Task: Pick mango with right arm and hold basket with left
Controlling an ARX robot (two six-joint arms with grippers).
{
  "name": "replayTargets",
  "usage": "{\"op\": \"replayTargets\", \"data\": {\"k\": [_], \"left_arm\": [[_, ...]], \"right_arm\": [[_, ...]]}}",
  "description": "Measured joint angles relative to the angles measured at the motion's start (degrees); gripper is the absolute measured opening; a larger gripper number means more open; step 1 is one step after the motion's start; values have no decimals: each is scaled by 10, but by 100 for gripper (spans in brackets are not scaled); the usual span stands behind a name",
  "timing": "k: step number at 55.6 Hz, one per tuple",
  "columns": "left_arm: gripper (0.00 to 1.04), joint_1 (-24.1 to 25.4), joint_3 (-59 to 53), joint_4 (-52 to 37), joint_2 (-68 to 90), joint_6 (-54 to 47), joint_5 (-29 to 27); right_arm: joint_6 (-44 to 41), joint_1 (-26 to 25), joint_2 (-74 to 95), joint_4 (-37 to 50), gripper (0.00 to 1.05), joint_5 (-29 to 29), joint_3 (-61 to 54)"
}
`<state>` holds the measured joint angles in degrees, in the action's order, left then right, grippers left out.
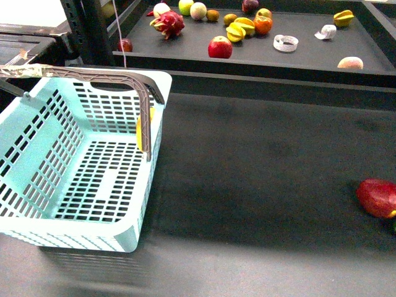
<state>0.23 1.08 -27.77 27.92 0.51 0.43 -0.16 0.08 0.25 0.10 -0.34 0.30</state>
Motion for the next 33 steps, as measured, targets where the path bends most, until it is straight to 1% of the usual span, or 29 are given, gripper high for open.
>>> {"op": "replayTargets", "data": {"k": [22,33], "left_arm": [[2,-1,0,119,-123,-1,-4],[2,-1,0,155,-159,-1,-4]], "right_arm": [[0,0,0,0,97,0,0],[0,0,0,0,97,0,0]]}}
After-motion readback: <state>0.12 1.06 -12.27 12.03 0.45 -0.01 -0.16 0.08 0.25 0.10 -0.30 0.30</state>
